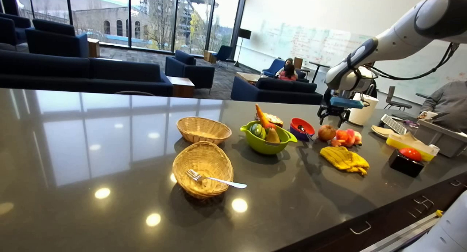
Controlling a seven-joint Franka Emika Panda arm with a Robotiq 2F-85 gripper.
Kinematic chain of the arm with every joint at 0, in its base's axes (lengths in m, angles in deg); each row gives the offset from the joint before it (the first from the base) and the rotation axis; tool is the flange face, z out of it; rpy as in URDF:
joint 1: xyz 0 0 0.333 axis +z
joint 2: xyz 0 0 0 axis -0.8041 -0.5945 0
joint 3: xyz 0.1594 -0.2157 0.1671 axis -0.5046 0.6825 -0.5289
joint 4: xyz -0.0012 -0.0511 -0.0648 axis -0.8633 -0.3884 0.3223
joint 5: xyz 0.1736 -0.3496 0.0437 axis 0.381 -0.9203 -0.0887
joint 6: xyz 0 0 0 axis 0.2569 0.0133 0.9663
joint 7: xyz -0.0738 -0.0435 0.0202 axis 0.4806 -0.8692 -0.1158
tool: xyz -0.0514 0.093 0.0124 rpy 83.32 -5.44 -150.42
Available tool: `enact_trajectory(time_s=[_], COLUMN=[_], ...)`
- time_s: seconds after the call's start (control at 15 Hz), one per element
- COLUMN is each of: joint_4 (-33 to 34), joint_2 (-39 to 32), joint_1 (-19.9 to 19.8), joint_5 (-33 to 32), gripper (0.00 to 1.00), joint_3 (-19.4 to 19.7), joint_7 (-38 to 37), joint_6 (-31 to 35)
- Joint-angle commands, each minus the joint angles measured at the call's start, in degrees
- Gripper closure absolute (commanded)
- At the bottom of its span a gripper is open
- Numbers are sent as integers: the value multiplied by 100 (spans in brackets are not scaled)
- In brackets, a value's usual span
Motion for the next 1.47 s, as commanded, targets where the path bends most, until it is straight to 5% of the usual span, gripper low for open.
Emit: enact_trajectory(time_s=[0.0,1.4], joint_4=[-6,93], joint_2=[-29,-256], joint_1=[-108,-338], joint_5=[36,95], gripper=[0,0], joint_3=[-41,-204], joint_7=[290,1008], joint_6=[61,306])
